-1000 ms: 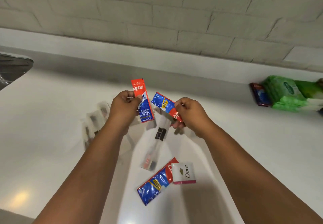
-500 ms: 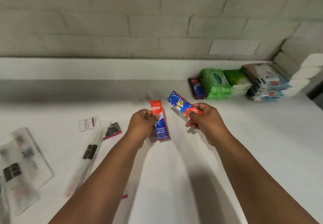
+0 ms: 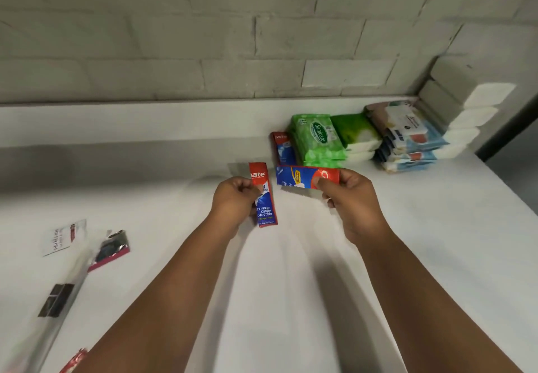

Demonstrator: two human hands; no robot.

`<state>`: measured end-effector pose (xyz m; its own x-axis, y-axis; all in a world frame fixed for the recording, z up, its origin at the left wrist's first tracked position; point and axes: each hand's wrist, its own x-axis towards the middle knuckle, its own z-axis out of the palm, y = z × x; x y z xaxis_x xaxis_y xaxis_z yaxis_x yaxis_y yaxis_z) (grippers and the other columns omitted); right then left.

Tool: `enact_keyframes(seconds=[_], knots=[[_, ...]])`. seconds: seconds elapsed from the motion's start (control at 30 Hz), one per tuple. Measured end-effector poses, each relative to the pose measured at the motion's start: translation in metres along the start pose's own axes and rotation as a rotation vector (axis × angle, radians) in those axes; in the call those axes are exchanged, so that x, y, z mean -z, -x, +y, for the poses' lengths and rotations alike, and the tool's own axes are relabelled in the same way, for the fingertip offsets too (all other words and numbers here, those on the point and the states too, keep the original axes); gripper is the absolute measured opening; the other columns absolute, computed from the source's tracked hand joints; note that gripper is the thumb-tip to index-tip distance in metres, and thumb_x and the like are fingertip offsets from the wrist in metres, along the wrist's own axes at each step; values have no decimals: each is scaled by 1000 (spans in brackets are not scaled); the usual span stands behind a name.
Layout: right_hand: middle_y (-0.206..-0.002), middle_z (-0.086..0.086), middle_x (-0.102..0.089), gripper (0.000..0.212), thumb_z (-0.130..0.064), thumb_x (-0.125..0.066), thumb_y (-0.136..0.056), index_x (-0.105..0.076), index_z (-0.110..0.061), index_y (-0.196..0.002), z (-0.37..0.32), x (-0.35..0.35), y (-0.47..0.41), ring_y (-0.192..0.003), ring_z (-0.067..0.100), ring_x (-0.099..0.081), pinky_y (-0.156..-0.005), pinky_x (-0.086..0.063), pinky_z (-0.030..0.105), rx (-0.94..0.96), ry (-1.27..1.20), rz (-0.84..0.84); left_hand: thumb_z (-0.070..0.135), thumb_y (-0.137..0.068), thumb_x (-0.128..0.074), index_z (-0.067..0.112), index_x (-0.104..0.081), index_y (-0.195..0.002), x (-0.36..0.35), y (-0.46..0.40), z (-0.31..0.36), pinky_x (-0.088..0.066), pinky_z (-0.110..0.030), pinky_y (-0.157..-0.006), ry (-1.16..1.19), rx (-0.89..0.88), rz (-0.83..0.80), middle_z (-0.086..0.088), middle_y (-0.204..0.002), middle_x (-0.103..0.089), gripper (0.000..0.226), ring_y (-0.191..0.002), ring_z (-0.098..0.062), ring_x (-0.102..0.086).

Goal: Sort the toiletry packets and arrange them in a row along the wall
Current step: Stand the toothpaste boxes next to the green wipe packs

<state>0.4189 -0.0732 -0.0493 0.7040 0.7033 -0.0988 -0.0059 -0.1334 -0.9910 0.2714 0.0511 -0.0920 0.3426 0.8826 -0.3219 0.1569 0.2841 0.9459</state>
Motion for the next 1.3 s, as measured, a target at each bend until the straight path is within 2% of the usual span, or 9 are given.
enact_keyframes(seconds=[0.07, 0.17, 0.27, 0.33, 0.47, 0.57, 0.77, 0.93, 1.3], knots=[[-74, 8, -58, 3, -11, -67, -86, -69, -13, -86, -2, -1, -8, -68, 19, -46, -60, -36, 26, -38, -88, -9, 11, -88, -67, 12, -60, -79, -2, -5, -1, -57, -38, -75, -9, -10, 3, -8, -83, -68, 11, -72, -19, -66], [-80, 3, -70, 8, -15, -65, -89, -67, -12, -96, -1, -7, -20, -69, 16, -65, -69, -50, 29, -107, -242, -70, 16, -87, -68, 15, -62, -86, -2, -9, 0, -55, -32, -73, -8, -30, -22, -4, -87, -70, 7, -75, -15, -67], [-81, 5, -71, 9, -22, -64, -91, -64, -14, -94, 2, -14, -28, -69, 21, -70, -66, -56, 33, -121, -155, -104, 18, -87, -69, 13, -63, -92, -2, -15, 0, -55, -36, -74, -21, -45, -28, -8, -92, -71, 9, -78, -19, -69], [-82, 6, -71, 8, -23, -64, -92, -63, -15, -92, 4, -20, -29, -65, 21, -70, -64, -57, 32, -123, -97, -103, 16, -86, -69, 11, -64, -92, -3, -22, 5, -55, -36, -68, -32, -71, -31, -10, -89, -71, 9, -72, -21, -68], [-81, 8, -69, 8, -22, -61, -94, -63, -15, -91, 13, -25, -34, -63, 21, -68, -66, -55, 33, -198, -124, -18, 8, -90, -62, 14, -63, -83, -15, -42, 29, -52, -23, -51, -30, -93, -91, -9, -82, -70, 9, -60, -15, -65], [-86, 8, -70, 7, -24, -63, -92, -64, -17, -89, 19, -25, -39, -74, 27, -67, -79, -55, 40, -255, -139, 33, 2, -92, -58, 11, -62, -85, -30, -59, 45, -56, -21, -54, 53, -61, -152, -8, -85, -68, 12, -60, -10, -66], [-85, 8, -72, 9, -7, -69, -86, -68, -16, -85, 21, -22, -44, -73, 25, -68, -76, -56, 40, -165, -132, 39, 1, -87, -64, 9, -61, -91, -49, -93, 46, -58, -27, -64, 96, 2, -77, -13, -89, -67, 9, -63, -16, -65], [-71, -2, -73, 11, -5, -75, -80, -68, -13, -82, 21, -19, -52, -66, 16, -71, -69, -58, 35, -105, -182, 109, 5, -86, -67, 15, -59, -81, -59, -104, 41, -50, -13, -46, 54, 6, -21, -4, -75, -62, 13, -60, -10, -57], [-92, 10, -74, 19, -8, -75, -81, -67, -3, -98, 21, -18, -59, -78, 24, -71, -75, -58, 39, -97, -238, 151, 3, -81, -72, 11, -61, -79, -62, -121, 36, -53, -20, -50, 3, -31, 36, -9, -77, -65, 13, -59, -15, -63]])
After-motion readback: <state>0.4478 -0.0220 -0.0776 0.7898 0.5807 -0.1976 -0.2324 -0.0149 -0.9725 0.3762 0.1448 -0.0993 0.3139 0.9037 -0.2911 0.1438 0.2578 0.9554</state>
